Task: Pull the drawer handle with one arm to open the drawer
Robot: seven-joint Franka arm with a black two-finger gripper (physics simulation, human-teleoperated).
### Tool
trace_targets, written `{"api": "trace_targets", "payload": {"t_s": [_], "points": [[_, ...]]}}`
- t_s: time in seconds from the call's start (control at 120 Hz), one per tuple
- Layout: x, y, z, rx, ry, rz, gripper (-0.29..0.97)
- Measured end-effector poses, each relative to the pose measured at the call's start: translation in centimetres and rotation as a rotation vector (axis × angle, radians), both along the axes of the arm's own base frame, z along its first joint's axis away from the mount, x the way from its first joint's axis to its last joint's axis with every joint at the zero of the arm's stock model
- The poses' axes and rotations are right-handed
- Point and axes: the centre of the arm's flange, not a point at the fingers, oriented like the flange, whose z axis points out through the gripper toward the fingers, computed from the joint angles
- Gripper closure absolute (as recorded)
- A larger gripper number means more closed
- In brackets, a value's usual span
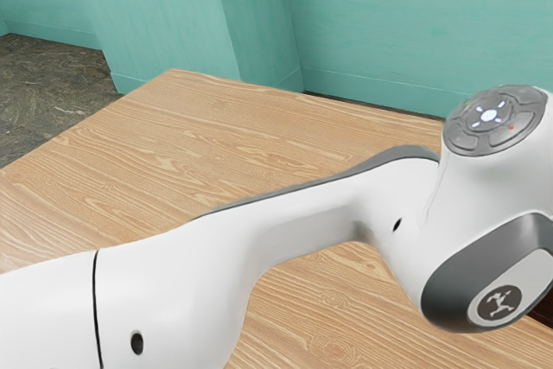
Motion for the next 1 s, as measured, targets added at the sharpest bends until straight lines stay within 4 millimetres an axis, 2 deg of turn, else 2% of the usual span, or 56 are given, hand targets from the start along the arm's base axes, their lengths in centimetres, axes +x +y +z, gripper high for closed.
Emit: {"api": "trace_targets", "payload": {"t_s": [0.325, 1.0], "points": [[0.9, 0.3, -0.6, -0.012, -0.021, 0.016, 0.25], [1.0, 0.4, -2.9, 0.004, 0.006, 0.024, 0.27]]}}
